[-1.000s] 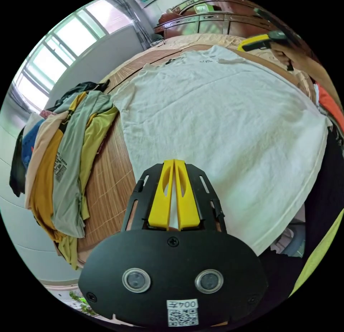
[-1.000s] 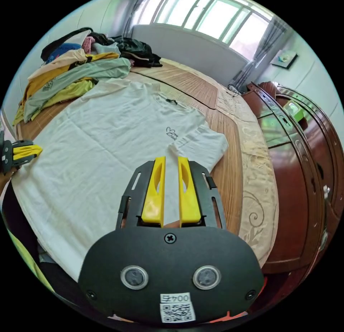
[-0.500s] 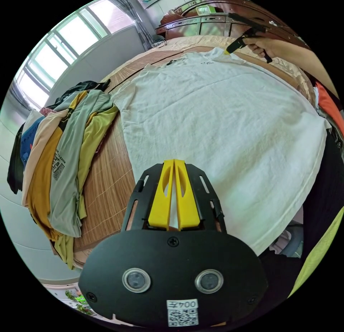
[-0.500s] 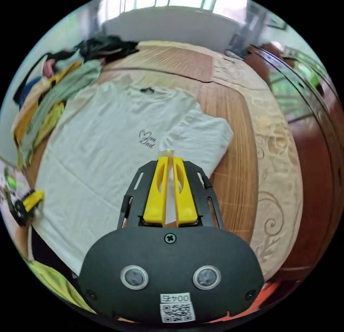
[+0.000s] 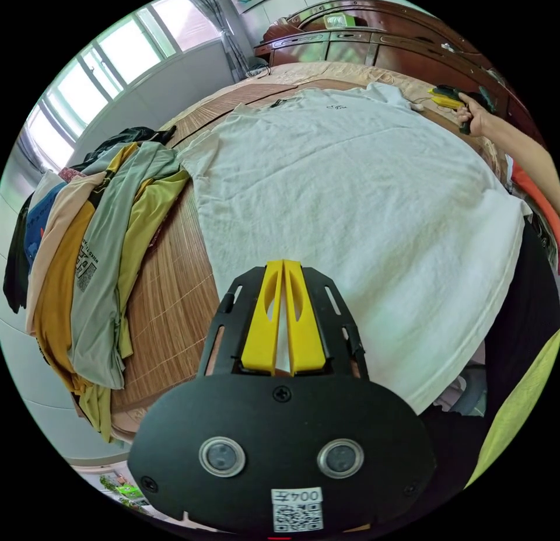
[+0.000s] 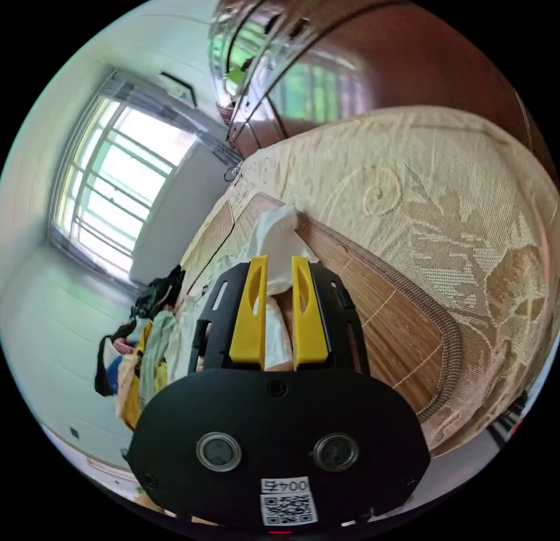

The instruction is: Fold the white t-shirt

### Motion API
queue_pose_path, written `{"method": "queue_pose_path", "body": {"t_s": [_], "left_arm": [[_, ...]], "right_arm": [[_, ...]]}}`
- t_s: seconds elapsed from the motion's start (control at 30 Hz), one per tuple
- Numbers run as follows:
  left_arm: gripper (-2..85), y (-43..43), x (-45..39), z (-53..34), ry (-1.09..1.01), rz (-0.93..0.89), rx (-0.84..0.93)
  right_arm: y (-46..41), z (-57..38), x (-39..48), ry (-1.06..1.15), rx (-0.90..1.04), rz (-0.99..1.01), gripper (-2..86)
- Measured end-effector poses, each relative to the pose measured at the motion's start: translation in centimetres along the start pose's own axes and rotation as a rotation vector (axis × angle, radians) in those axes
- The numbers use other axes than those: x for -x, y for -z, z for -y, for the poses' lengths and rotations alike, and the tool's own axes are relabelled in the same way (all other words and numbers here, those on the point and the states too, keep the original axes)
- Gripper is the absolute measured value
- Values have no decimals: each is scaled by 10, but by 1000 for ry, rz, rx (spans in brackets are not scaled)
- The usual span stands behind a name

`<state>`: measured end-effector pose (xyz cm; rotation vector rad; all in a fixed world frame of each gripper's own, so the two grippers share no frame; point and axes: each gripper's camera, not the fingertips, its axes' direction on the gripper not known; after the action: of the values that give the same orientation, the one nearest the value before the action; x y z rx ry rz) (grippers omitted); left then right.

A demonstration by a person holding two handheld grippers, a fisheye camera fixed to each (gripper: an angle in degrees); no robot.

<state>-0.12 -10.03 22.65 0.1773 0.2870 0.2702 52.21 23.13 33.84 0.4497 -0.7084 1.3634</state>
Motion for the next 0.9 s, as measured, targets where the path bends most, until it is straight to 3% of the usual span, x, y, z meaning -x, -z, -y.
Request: {"method": "queue_pose_path", "body": {"t_s": [0.07,0.17,0.27,0.43,0.7,0.9], "left_arm": [[5,-1,13,5,14,-47,9],[7,0,45,19,58,-178,43],[12,18,91,43,171,-270,-49],[40,33,144,115,156,-109,-131],[130,-41,254,230,174,57,22],[129,-100,327,253,306,-122,102]], "right_arm": [[-4,-17,50,232,43,-128,76],[-11,-46,94,396,27,-141,78],[-28,-71,114,441,60,-42,100],[-71,-100,120,445,161,73,138],[-108,-136,116,519,232,85,119],[-132,-135,107,493,321,101,98]]}}
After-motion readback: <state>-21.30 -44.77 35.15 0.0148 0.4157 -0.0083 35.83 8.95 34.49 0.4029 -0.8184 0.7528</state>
